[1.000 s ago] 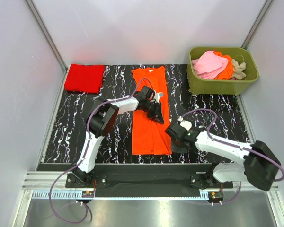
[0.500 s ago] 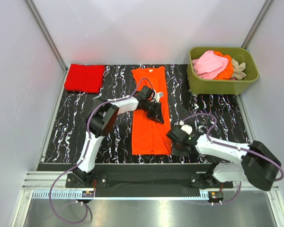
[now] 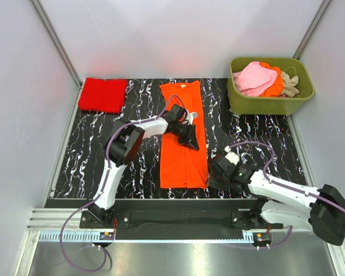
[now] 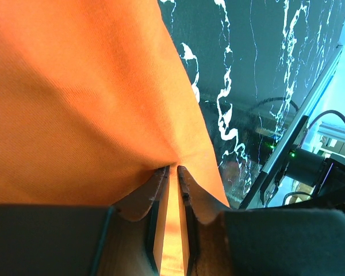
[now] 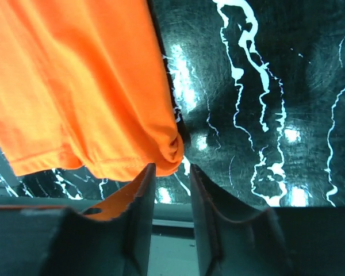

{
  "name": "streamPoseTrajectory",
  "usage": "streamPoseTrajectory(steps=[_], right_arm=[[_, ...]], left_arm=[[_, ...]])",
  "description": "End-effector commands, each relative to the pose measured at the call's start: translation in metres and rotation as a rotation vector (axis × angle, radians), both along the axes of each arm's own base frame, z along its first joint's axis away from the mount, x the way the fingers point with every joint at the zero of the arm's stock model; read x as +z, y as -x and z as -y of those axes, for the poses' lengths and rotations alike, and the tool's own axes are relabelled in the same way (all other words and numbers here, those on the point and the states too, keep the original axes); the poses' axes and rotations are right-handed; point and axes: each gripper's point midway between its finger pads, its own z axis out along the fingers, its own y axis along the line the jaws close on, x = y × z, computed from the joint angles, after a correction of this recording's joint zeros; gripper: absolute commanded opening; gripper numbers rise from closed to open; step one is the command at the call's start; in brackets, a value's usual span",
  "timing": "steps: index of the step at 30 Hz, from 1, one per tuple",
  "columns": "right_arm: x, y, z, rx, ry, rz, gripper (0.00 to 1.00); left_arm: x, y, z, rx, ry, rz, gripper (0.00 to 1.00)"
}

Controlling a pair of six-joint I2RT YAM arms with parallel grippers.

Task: Fold and stack the t-shirts
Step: Fold the tshirt

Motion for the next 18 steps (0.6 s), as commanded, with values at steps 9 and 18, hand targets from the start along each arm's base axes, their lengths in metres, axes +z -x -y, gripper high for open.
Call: streamPoseTrajectory(steps=[9, 18], right_arm=[[-0.033, 0.009, -0.017, 0.075, 0.062, -0.121, 0.15], [-0.004, 0.015, 0.004, 0.05, 0.086, -0.07, 0.11]], left_arm=[[-0.043, -0.002, -0.021, 0.037, -0.124, -0.02, 0.2], [-0.022, -0.011, -0.02, 0.046, -0.124, 0.003, 0.23]])
